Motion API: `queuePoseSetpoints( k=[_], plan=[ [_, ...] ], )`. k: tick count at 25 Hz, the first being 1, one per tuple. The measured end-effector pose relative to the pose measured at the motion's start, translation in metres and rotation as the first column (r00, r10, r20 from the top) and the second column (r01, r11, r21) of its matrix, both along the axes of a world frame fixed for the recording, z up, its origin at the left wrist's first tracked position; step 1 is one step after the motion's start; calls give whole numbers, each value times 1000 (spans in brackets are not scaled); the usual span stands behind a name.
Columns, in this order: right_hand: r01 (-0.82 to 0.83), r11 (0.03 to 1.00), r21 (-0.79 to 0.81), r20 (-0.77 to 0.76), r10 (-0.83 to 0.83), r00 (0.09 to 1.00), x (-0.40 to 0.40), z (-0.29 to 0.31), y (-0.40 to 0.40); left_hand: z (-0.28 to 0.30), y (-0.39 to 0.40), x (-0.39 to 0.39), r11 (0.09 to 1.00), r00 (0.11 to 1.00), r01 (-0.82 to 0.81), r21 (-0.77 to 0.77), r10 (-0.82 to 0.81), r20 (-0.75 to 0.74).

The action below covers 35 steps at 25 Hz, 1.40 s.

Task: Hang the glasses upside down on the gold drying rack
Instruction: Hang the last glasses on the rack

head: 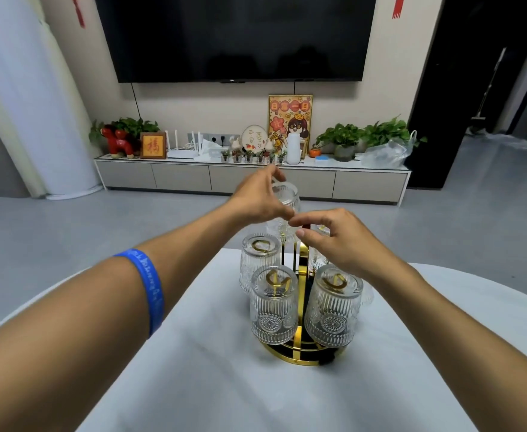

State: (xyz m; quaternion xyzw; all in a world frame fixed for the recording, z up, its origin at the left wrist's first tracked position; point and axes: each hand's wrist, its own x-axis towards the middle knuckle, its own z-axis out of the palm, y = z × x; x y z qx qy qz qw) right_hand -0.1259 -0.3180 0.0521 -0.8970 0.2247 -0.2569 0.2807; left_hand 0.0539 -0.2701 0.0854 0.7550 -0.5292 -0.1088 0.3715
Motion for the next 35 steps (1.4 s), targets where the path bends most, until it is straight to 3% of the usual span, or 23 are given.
queuePoseSetpoints(
  k=[6, 13, 17, 20, 21, 23, 25, 26, 28, 30, 33, 35],
  plan=[
    [-75, 997, 29, 150, 70, 986, 0, -7, -1, -29, -21, -3, 996, 996, -38, 78, 31, 86],
    [-79, 996, 49, 162, 70, 984, 1, -9, -3, -52, -28, -6, 987, 986, -37, 155, 10, 169],
    [-112, 987, 118, 165, 92, 982, 0, -8, -4, -49, -22, -9, 973, 994, -42, 225, 17, 110],
    [41, 977, 211, 261, -96, 960, -2, -5, -22, -46, -2, -5, 964, 999, -50, 261, 48, 15],
    [143, 966, 214, 219, -190, 957, -2, -5, -32, -45, 6, -3, 964, 998, -55, 261, 59, -7],
    [295, 943, 156, -56, -290, 955, 2, -5, -50, -44, 20, 2, 962, 997, -64, 264, 73, -24],
    [320, 944, 76, -310, -283, 908, 12, -9, -60, -44, 28, 3, 964, 998, -51, 261, 62, -34],
    [325, 945, 25, -352, -296, 888, 17, -13, -63, -43, 31, 3, 965, 999, -37, 260, 46, -28],
    [369, 927, -63, -311, -369, 876, 23, -19, -67, -42, 36, 3, 966, 1000, -15, 257, 16, -2],
    [410, 910, -61, -250, -412, 876, 24, -25, -69, -42, 37, 4, 969, 1000, 3, 246, -4, 6],
    [400, 915, -52, -281, -398, 873, 23, -24, -65, -43, 37, 6, 973, 1000, 16, 231, -19, 10],
    [385, 903, -193, -203, -420, 884, 14, -18, -53, -44, 38, 5, 970, 1000, 19, 244, -23, 14]
  ],
)
